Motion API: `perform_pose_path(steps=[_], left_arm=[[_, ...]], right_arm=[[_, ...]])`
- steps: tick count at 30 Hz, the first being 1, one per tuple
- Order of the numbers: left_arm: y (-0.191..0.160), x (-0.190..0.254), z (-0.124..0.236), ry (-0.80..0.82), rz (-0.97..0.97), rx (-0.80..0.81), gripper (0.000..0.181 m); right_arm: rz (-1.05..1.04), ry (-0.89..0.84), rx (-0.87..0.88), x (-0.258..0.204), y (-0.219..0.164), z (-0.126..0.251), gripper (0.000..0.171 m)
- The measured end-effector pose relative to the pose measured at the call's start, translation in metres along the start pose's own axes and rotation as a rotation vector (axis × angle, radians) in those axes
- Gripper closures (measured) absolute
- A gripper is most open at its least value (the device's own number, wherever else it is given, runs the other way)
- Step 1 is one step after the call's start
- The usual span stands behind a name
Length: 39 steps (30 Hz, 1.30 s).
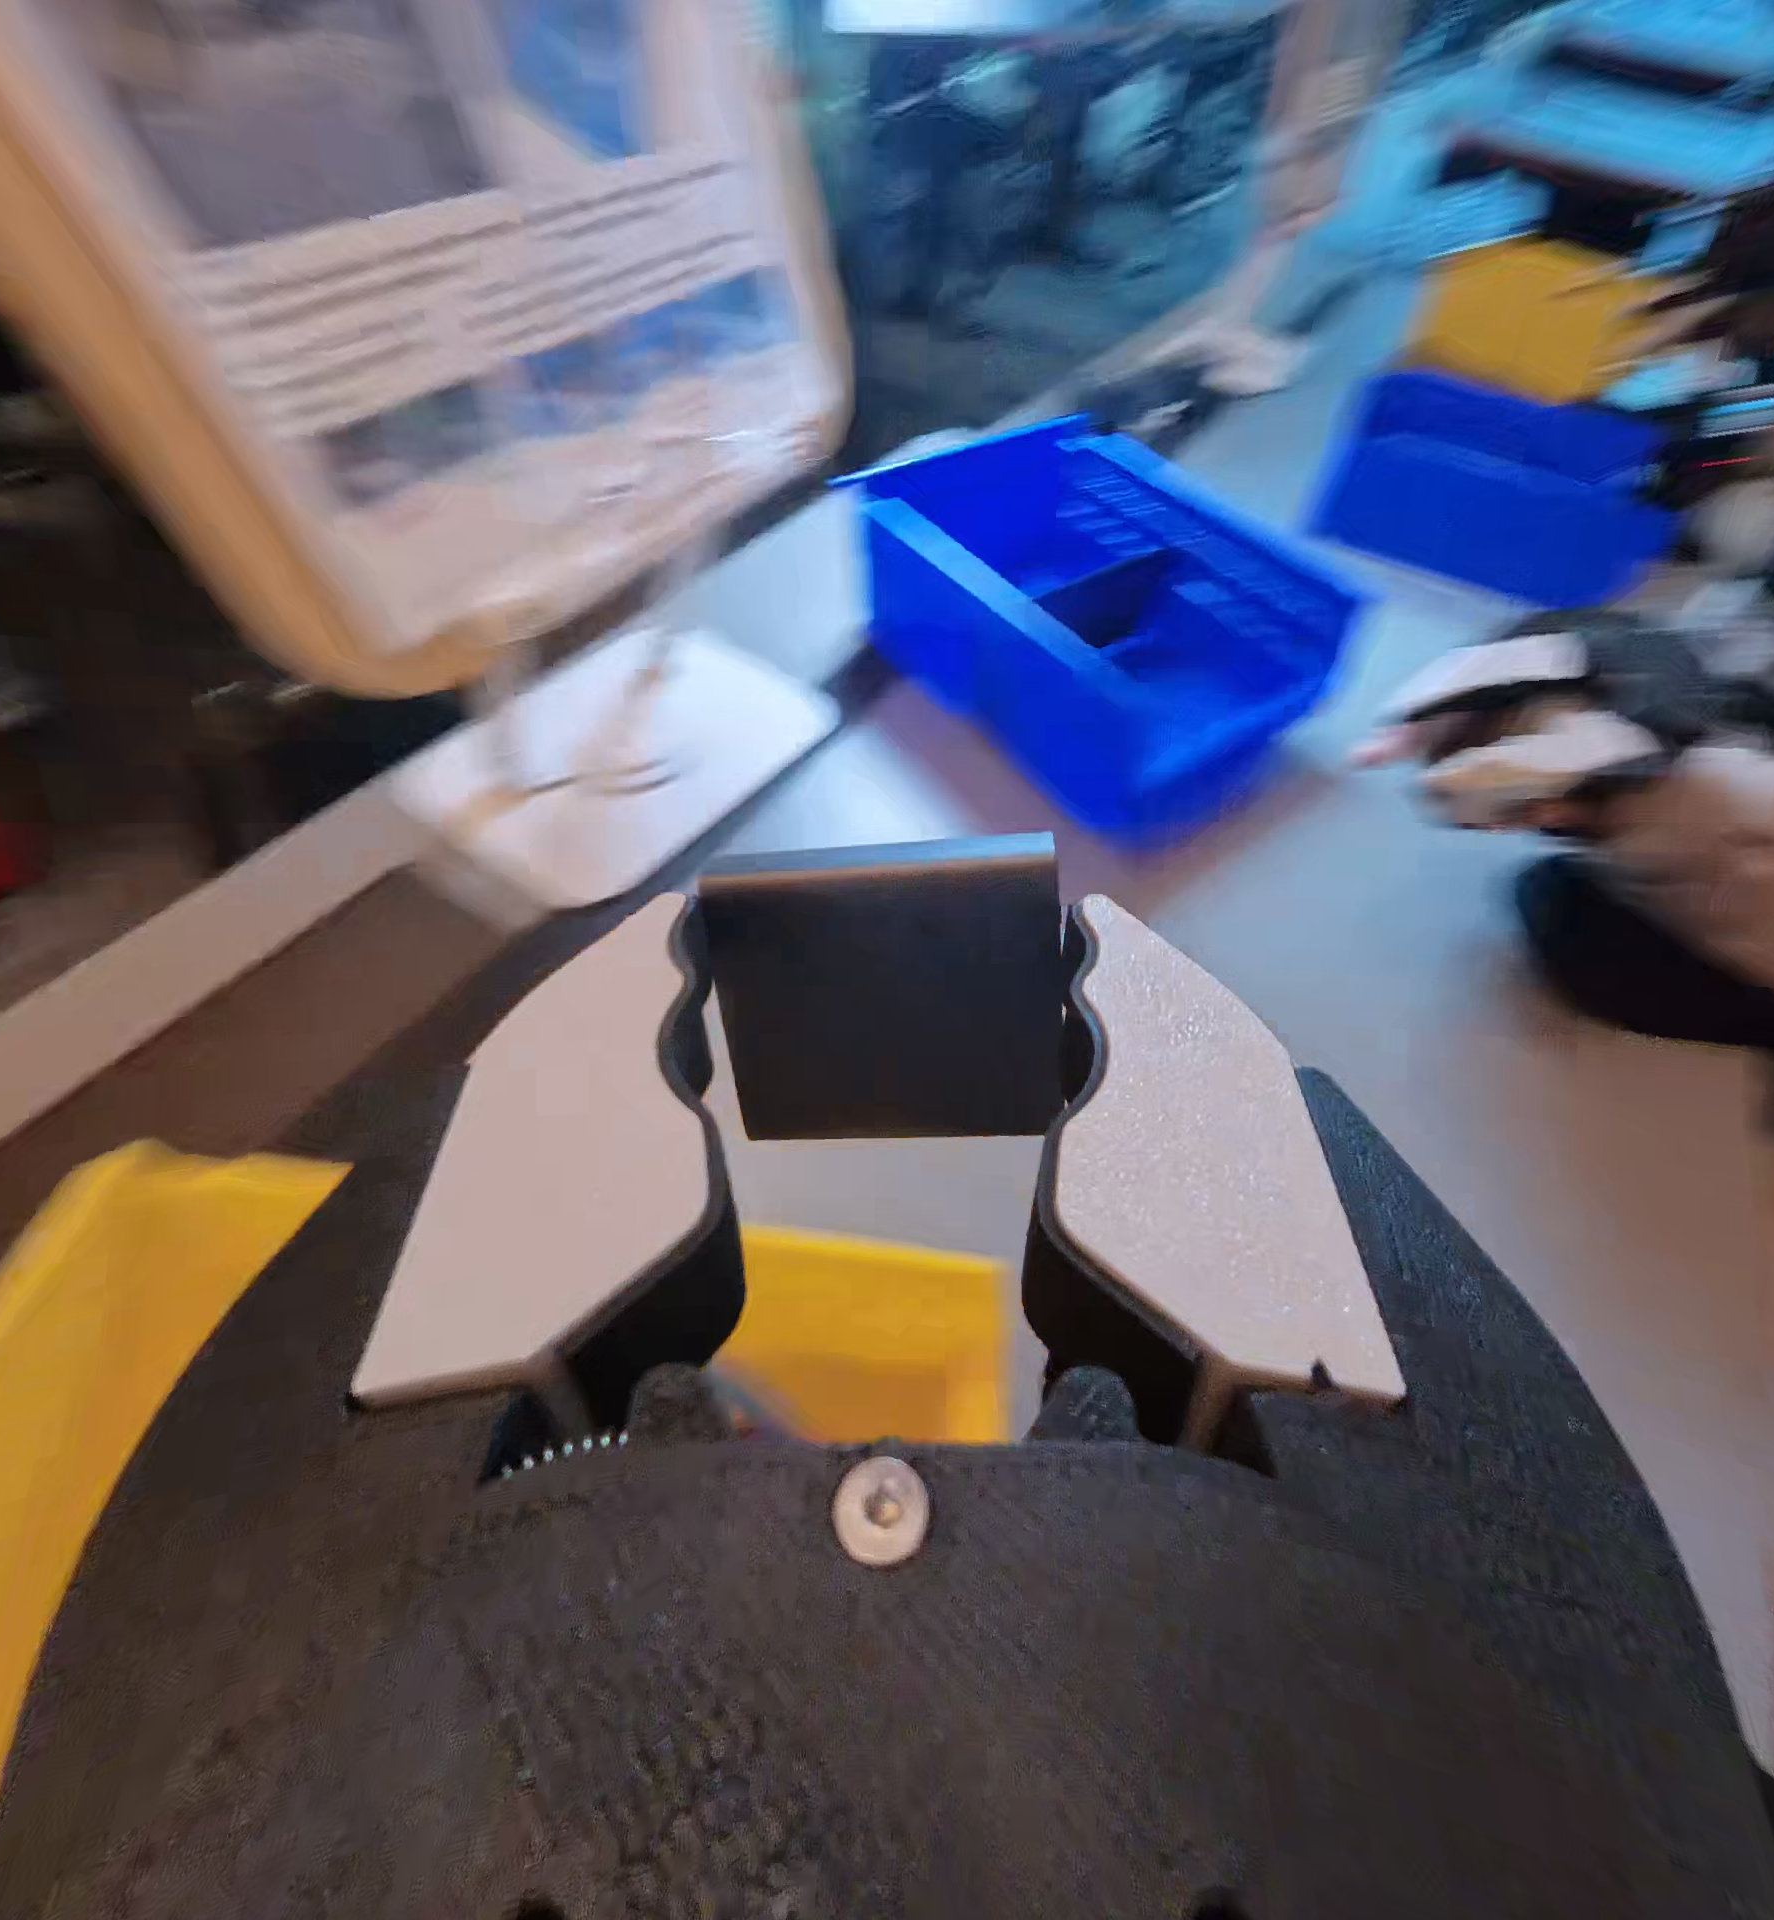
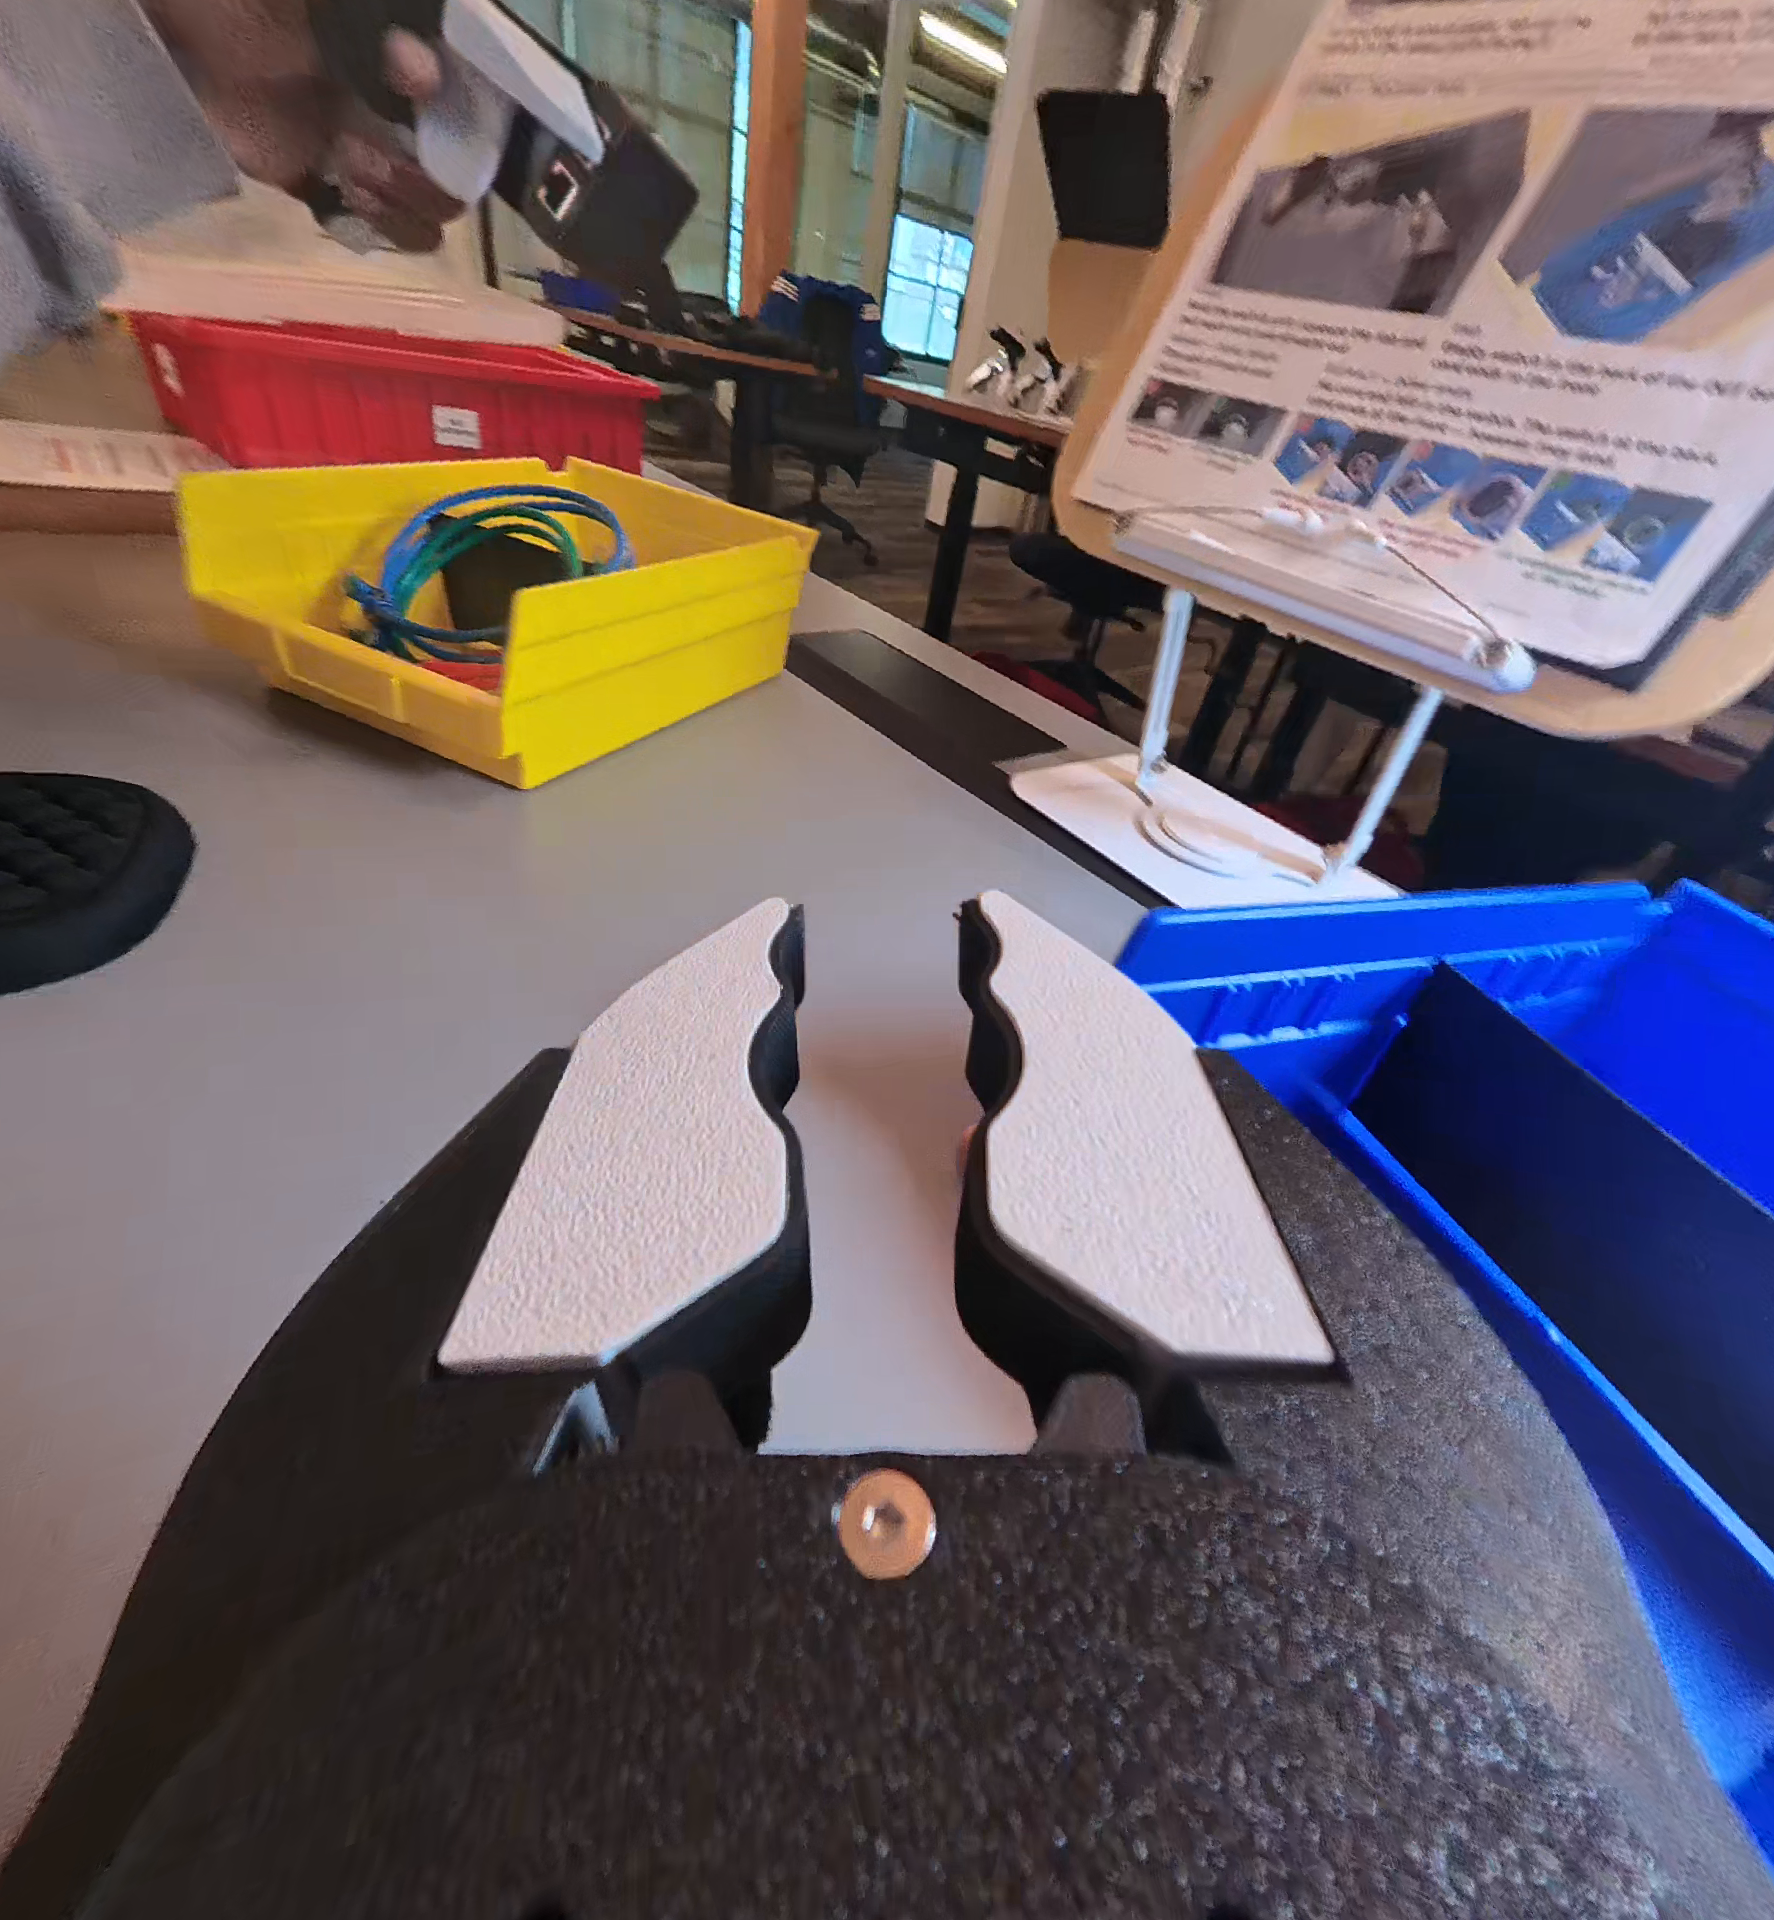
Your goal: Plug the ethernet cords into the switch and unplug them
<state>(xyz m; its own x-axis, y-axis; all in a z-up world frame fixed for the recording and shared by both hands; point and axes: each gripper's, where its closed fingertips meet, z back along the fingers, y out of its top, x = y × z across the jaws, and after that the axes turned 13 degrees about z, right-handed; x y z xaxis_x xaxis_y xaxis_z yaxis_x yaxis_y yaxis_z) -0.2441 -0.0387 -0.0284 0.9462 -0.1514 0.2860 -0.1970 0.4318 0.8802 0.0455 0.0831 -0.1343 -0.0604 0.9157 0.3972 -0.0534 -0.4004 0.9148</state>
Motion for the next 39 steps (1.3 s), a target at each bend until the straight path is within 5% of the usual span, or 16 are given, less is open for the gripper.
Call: perform_pose_path(steps=[7,11,14,17,22,27,33,39], left_arm=[[-0.102,0.193,-0.071,-0.681,0.049,-0.041,0.116],[-0.16,0.233,-0.109,-0.827,0.124,-0.233,0.116],[-0.191,0.248,-0.122,-0.881,0.159,-0.364,0.116],[-0.211,0.255,-0.126,-0.89,0.17,-0.442,0.117],[-0.205,0.241,-0.126,-0.812,0.133,-0.356,0.125],[-0.197,0.215,-0.127,-0.547,-0.202,-0.229,0.125],[-0.206,0.21,-0.142,-0.236,-0.759,-0.128,0.156],[-0.187,0.228,-0.123,-0.394,-0.707,0.053,0.161]], right_arm=[[0.173,0.228,0.083,-0.072,0.02,-0.011,0.131],[0.394,0.278,0.122,-0.107,0.032,-0.014,0.112],[0.557,0.355,0.099,-0.135,0.026,-0.016,0.115],[0.692,0.477,0.082,-0.165,0.008,-0.013,0.145],[0.648,0.489,0.033,-0.165,0.001,-0.015,0.15],[0.53,0.392,-0.084,-0.131,-0.017,-0.018,0.15],[0.454,0.402,-0.067,-0.13,-0.011,-0.016,0.15],[0.342,0.411,0.112,-0.129,0.019,-0.007,0.15]])
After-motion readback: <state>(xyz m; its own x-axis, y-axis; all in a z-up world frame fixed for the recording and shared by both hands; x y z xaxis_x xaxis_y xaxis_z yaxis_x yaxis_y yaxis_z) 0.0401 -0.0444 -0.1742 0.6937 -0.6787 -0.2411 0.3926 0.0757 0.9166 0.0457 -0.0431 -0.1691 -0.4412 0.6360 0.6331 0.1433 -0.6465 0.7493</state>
